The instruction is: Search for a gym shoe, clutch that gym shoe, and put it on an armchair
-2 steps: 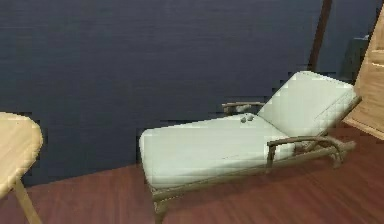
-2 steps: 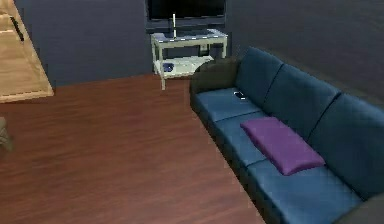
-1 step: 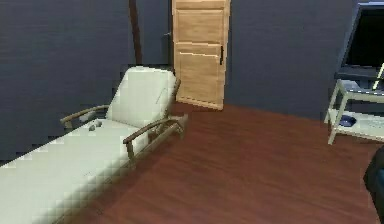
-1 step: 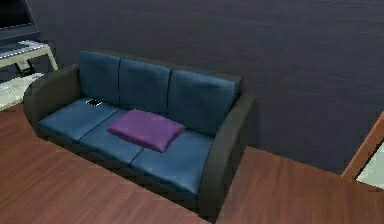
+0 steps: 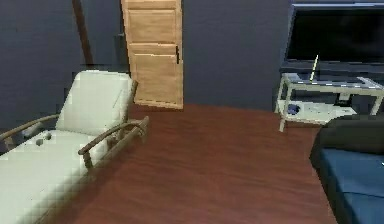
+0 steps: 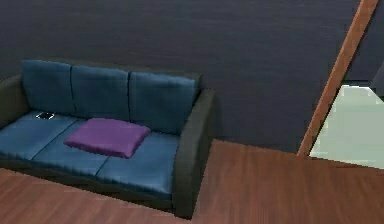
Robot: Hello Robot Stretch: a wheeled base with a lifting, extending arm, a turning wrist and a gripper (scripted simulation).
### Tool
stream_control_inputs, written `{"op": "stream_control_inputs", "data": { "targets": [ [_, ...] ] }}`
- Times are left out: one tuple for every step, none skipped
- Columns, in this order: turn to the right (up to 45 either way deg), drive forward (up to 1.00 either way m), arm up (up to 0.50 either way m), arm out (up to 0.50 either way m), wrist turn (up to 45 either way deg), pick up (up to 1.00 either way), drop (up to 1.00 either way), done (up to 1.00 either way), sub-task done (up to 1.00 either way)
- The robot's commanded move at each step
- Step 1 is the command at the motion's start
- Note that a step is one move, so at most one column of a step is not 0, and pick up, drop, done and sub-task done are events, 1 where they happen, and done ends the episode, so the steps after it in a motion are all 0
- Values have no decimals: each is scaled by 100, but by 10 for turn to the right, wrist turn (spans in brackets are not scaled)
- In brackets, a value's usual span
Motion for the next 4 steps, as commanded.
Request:
{"op": "stream_control_inputs", "data": {
  "targets": [
    [0, 100, 0, 0, 0, 0, 0, 0, 0],
    [0, 100, 0, 0, 0, 0, 0, 0, 0],
    [30, 0, 0, 0, 0, 0, 0, 0, 0],
    [0, 60, 0, 0, 0, 0, 0, 0, 0]
  ]
}}
